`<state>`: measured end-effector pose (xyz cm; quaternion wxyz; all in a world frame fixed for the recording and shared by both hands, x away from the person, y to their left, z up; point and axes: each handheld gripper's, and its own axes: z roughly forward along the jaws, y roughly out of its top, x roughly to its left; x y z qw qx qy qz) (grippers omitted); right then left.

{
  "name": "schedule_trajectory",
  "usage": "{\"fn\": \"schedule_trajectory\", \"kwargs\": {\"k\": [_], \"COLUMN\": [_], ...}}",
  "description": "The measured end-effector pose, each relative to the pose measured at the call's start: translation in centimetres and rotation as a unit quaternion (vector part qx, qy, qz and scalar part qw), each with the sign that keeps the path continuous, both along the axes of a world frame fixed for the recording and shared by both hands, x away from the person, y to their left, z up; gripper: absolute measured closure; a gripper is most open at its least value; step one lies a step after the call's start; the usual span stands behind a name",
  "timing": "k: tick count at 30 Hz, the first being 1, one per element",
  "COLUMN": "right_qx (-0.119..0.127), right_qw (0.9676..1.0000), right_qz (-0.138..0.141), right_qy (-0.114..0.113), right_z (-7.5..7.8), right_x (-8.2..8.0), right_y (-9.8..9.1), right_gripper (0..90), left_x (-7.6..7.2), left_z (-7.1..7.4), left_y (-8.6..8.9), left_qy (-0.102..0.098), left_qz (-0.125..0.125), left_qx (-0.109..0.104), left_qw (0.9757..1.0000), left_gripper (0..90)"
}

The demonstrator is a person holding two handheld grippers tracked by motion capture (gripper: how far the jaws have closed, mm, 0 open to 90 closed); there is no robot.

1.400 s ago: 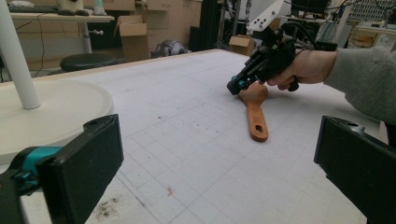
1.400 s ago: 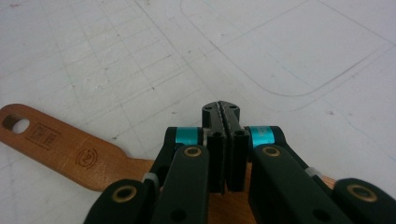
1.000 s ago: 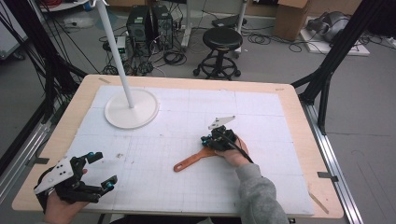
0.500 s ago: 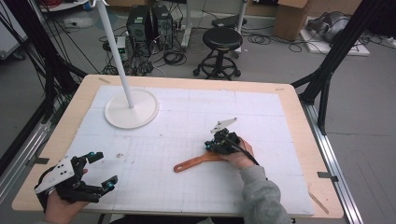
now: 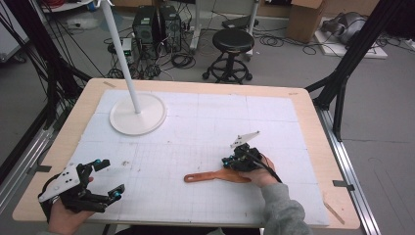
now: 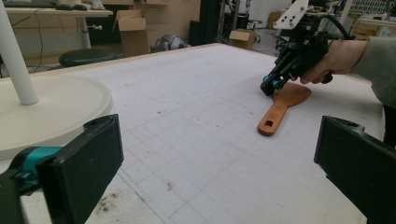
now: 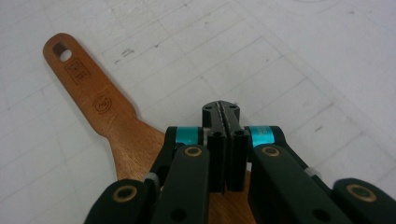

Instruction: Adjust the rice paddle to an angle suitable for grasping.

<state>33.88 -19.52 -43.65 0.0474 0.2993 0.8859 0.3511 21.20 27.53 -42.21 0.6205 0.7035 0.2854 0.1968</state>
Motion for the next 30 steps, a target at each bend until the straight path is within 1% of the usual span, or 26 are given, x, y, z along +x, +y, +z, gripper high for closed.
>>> {"fn": "schedule_trajectory", "kwargs": {"k": [3, 7, 8, 9, 10, 11, 14, 15, 16, 18, 21, 22, 23, 24, 27, 30], "right_qx": [0.003, 0.003, 0.001, 0.004, 0.004, 0.006, 0.006, 0.005, -0.002, -0.006, -0.004, -0.001, -0.001, 0.004, 0.005, -0.001], "right_qw": [1.0000, 1.0000, 1.0000, 0.9999, 0.9999, 0.9999, 0.9999, 0.9999, 0.9999, 0.9999, 0.9999, 0.9998, 0.9998, 0.9996, 0.9997, 0.9999], "right_qz": [-0.007, -0.007, -0.007, -0.011, -0.011, -0.013, -0.013, -0.014, -0.015, -0.015, -0.016, -0.019, -0.019, -0.028, -0.025, -0.015], "right_qy": [0.002, 0.002, 0.003, 0.005, 0.005, 0.005, 0.006, 0.004, 0.000, -0.003, -0.002, 0.001, 0.001, 0.007, 0.001, -0.007], "right_z": [0.0, 0.0, 0.0, 0.0, 0.0, -0.1, -0.1, -0.1, 0.0, 0.1, 0.0, 0.0, 0.0, 0.0, -0.1, 0.1], "right_x": [-0.9, -1.5, -1.8, -2.3, -2.3, -2.9, -3.4, -3.7, -4.2, -4.5, -4.9, -5.4, -5.4, -6.0, -6.6, -6.6], "right_y": [-0.4, -0.7, -0.8, -1.0, -1.0, -1.3, -1.5, -1.5, -1.5, -1.5, -1.7, -1.9, -1.9, -2.1, -2.4, -2.2], "right_gripper": [89.1, 89.1, 89.1, 89.1, 89.1, 89.1, 89.1, 89.1, 89.1, 89.1, 89.1, 89.1, 89.1, 89.1, 89.1, 89.1], "left_x": [0.0, 0.1, 0.1, 0.1, 0.1, 0.1, 0.1, 0.1, 0.1, 0.0, 0.0, 0.0, 0.0, 0.0, 0.1, 0.1], "left_z": [0.0, 0.0, 0.0, 0.0, 0.0, 0.0, 0.0, 0.0, 0.0, 0.1, 0.1, 0.1, 0.1, 0.0, 0.0, 0.0], "left_y": [-0.1, -0.1, -0.2, -0.1, -0.2, -0.1, -0.2, -0.2, -0.2, -0.2, -0.2, -0.1, -0.1, -0.1, -0.2, -0.4], "left_qy": [0.000, 0.000, 0.000, 0.000, 0.000, -0.001, 0.000, 0.000, 0.000, -0.001, -0.001, 0.000, 0.000, 0.000, 0.000, 0.000], "left_qz": [-0.002, -0.004, -0.003, -0.003, -0.003, -0.004, -0.004, -0.003, -0.003, -0.003, -0.002, -0.002, -0.002, -0.003, -0.003, -0.005], "left_qx": [0.002, 0.003, 0.002, 0.002, 0.002, 0.002, 0.002, 0.002, 0.002, 0.002, 0.001, 0.001, 0.001, 0.002, 0.003, 0.004], "left_qw": [1.0000, 1.0000, 1.0000, 1.0000, 1.0000, 1.0000, 1.0000, 1.0000, 1.0000, 1.0000, 1.0000, 1.0000, 1.0000, 1.0000, 1.0000, 1.0000], "left_gripper": [1.7, 1.7, 1.8, 1.7, 1.7, 1.7, 1.7, 1.8, 1.7, 1.7, 1.7, 1.7, 1.7, 1.7, 1.7, 1.7]}}
